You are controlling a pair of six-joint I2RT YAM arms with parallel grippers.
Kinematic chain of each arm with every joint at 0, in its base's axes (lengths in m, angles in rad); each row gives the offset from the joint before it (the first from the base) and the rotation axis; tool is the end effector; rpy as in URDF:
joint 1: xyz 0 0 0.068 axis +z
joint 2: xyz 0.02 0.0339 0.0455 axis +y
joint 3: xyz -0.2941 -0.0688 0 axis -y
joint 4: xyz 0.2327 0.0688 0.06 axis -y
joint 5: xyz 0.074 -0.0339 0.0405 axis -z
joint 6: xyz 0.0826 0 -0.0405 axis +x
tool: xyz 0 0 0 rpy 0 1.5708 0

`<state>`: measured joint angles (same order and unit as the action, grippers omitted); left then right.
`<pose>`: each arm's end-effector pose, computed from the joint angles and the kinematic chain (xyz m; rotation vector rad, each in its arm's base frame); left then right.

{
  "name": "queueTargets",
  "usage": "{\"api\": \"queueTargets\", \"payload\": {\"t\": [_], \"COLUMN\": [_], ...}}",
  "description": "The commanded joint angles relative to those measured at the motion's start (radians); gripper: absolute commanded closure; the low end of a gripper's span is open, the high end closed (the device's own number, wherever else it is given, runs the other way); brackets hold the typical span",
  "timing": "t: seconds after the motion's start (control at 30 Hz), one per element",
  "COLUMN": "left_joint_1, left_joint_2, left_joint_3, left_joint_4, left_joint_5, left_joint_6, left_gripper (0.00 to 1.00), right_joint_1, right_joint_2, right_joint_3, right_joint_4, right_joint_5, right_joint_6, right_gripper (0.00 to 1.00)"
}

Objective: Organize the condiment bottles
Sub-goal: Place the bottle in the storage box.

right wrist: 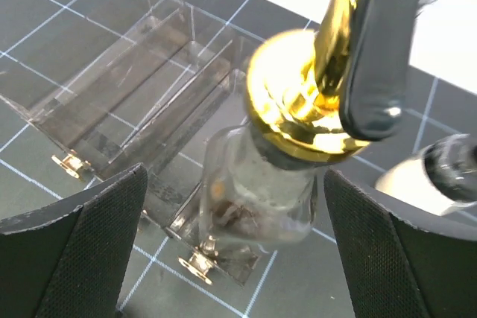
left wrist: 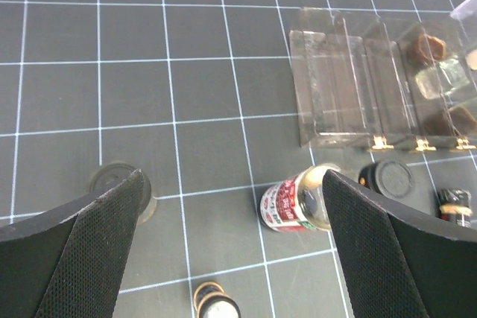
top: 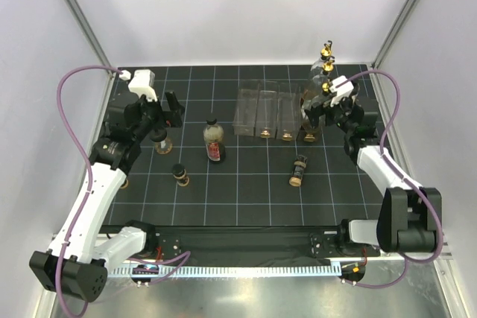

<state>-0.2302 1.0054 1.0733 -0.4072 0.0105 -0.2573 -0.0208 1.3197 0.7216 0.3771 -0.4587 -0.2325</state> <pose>0.2317 -0.0552 0.3854 -0.0189 1.9245 -0.3384 0.3182 0.0300 0.2845 -0.5083 1.6999 0.2276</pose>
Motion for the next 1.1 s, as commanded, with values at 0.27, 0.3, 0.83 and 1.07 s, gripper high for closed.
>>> {"api": "queueTargets", "payload": {"t": [0.27,0.3,0.83,1.07], "left_joint_1": [0.014,0.012,0.012,0.012], "left_joint_2": [-0.082,-0.086,-0.181,-0.218], "left_joint_3": [-0.013,-0.016,-0.199,-0.260], "left_joint_4": [-0.045,-0.048,0.013,0.030], "left_joint_5": [0.029,0.028,-0.003,-0.029], "left_joint_6": [0.012,0.016,0.070,0.087], "left_gripper": [0.00,0.00,0.00,0.00], "right_joint_1": [0.001,0.001,-0.210,-0.395], "right_joint_2": [-0.234,-0.243,-0.438,-0.334], "right_joint_3": [0.113,0.114,0.217,0.223], "right_joint_4": [-0.418,-0.440,-0.871,-0.836], "right_joint_5": [-0.046,-0.046,-0.092,-0.199], "right_joint_6": [-0.225,-0.231,-0.334,-0.223], "right_gripper": [0.00,0.00,0.00,0.00]}}
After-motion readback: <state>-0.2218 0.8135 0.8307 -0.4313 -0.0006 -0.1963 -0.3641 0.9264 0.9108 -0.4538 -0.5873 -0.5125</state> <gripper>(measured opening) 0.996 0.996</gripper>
